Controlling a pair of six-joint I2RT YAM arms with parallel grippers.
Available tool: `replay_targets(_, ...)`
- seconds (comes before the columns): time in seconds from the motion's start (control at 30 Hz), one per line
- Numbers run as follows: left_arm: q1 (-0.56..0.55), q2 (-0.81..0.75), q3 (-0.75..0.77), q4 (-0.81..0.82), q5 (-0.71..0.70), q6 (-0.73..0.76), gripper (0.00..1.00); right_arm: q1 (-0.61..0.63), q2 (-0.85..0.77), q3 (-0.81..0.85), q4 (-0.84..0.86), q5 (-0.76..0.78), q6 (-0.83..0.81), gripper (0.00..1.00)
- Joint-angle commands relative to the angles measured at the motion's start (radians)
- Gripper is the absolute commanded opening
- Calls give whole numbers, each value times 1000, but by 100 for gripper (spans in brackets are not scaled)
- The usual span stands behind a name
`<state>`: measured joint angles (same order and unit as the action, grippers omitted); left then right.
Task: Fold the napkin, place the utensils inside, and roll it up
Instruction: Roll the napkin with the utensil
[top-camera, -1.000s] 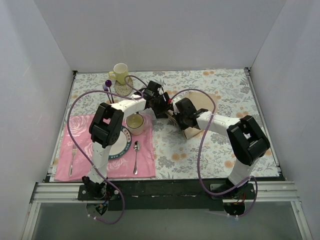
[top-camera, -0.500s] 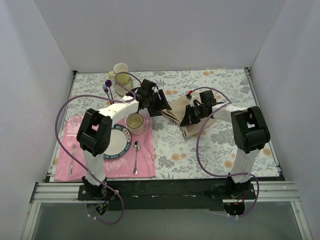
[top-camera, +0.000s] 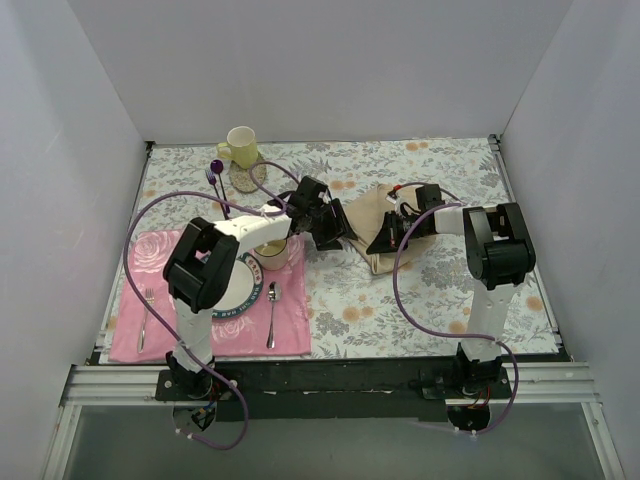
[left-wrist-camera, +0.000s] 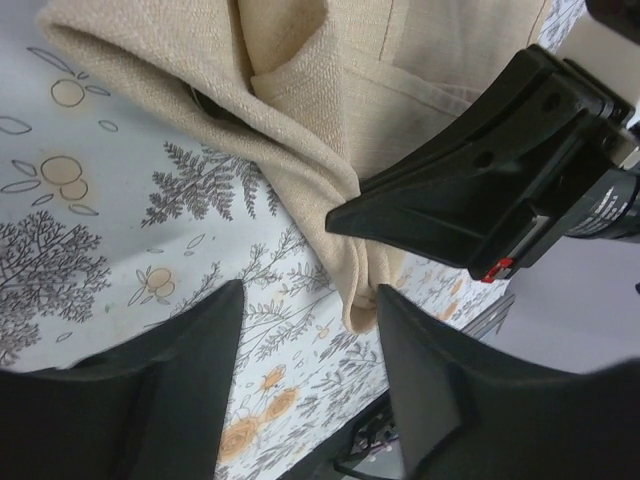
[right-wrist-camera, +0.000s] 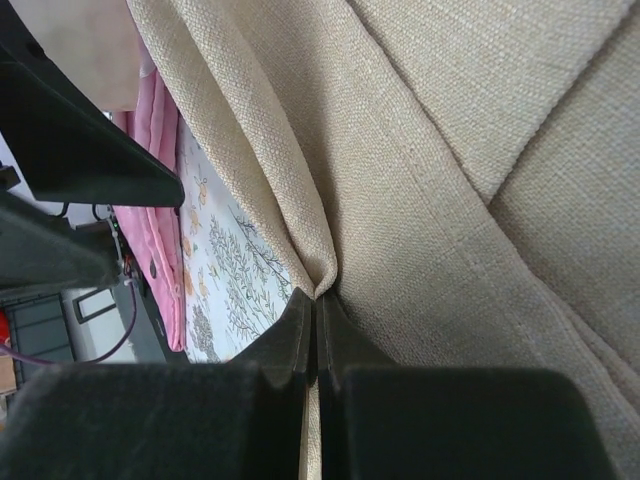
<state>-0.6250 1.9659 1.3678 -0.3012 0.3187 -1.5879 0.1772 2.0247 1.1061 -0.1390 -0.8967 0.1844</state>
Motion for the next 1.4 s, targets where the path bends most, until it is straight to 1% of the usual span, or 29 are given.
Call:
replay_targets(0.0, -1, 22, 4, 76, 23, -41, 45, -4, 51, -2, -85, 131, -57, 1)
replay_targets(0.07, 1, 42, 7, 114, 46, -59, 38, -4, 60, 9, -103, 148, -71, 1)
replay_targets(0.1, 1, 54, 11, 128, 59, -69, 31, -4, 62, 18, -108, 147, -75, 1)
replay_targets(0.17, 1, 94, 36, 137, 83, -79, 26, -4, 68, 26, -113, 147, -74, 1)
replay_targets(0.2, 1, 105, 51, 142, 89, -86, 21, -4, 68, 29, -114, 145, -72, 1)
replay_targets(0.3, 1, 136, 76, 146, 89, -90, 16, -4, 66, 37, -117, 145, -69, 1)
replay_targets(0.53, 1, 163, 109, 146, 69, -80, 10, -4, 74, 47, -129, 147, -80, 1)
replay_targets(0.7, 1, 145, 94, 155, 60, -80, 6, -4, 72, 54, -140, 154, -88, 1)
replay_targets(0.83, 1, 146, 97, 166, 65, -90, 6, -4, 71, 64, -151, 156, -92, 1)
replay_targets(1.1, 2, 240, 180, 146, 49, -80, 5, -4, 68, 67, -162, 159, -97, 1)
replay_targets(1.23, 2, 278, 186, 134, 46, -78, 4, -2, 54, 81, -177, 160, -102, 1)
replay_targets(1.37, 4, 291, 178, 113, 7, -64, 3, 13, 23, 122, -230, 215, -126, 1)
